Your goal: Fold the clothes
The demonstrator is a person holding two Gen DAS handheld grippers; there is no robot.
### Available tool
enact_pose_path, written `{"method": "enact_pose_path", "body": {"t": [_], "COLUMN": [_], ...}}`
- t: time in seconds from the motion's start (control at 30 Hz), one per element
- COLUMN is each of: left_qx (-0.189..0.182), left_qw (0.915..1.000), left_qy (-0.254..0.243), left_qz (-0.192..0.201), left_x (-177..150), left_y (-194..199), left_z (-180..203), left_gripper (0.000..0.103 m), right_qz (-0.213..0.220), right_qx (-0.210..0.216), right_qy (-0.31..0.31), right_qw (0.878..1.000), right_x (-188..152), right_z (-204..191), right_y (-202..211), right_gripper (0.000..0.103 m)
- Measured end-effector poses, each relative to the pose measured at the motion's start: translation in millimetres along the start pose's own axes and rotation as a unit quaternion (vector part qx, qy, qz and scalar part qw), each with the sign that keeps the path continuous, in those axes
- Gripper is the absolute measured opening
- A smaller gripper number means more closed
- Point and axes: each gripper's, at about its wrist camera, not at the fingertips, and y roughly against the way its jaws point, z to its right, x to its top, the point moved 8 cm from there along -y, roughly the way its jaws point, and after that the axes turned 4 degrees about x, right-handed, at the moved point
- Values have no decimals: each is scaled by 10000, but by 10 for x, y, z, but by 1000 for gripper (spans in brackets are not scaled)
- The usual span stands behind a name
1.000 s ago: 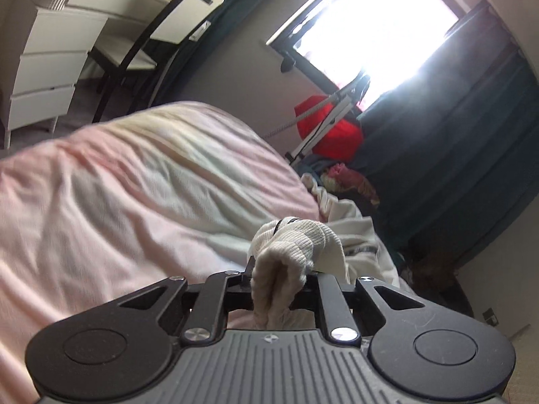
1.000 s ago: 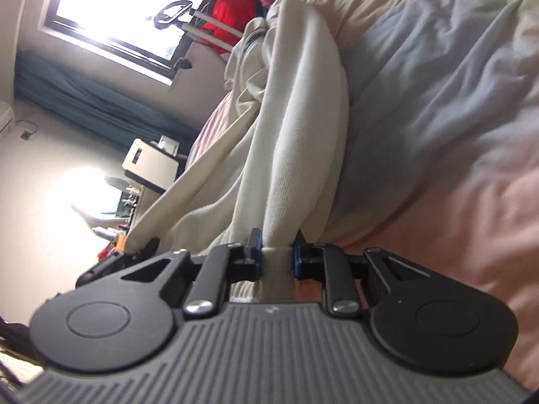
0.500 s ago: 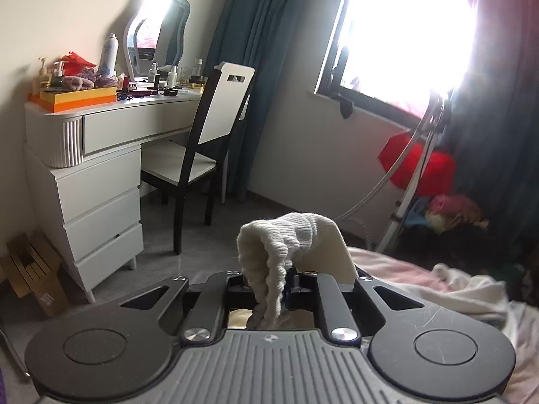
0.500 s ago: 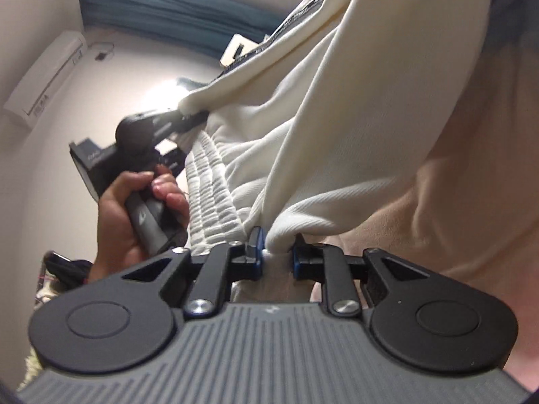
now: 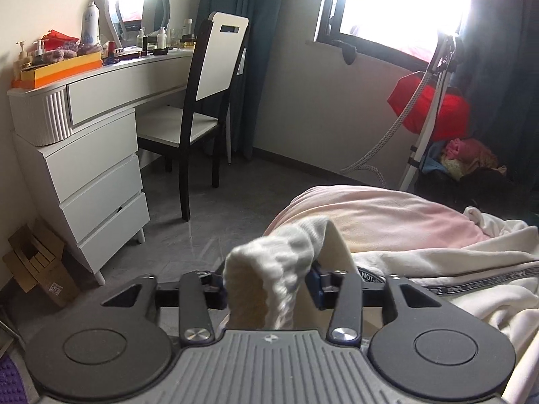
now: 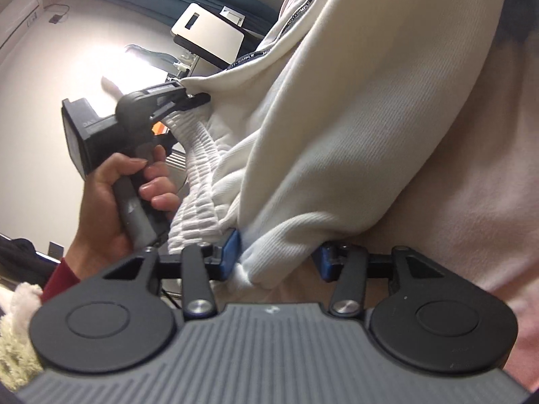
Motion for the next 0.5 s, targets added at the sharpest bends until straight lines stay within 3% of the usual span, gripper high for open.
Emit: {"method": "enact_pose_path", "body": {"t": [0.03, 0.07, 0.1, 0.3, 0.5], "left_qx": [-35, -52, -52, -419, -925], "left_qw": [9999, 9995, 9989, 9956, 9857], "left_qy": [-3, -37, -69, -253, -702], "left_qz": [166, 323, 469, 803, 1221], "left_x": [11, 31, 51, -57, -535], "left_y": [199, 372, 555, 1638, 2808], "left_z": [25, 52, 88, 457, 992], "left_gripper": [81, 96, 100, 103, 103], "right_qz": [31, 85, 166, 948, 1781], "right_qx": [-50, -59, -56, -501, -1079], "right_qy": [89, 200, 319, 1243, 2124], "right_qw": [9999, 9997, 9993, 9864, 9547], "right_x": [-28, -59, -76, -154, -197], "right_z": [-32, -75, -135, -496, -718], "right_y": [74, 169, 278, 1242, 2321], "right_gripper": [57, 80, 91, 93, 93]}}
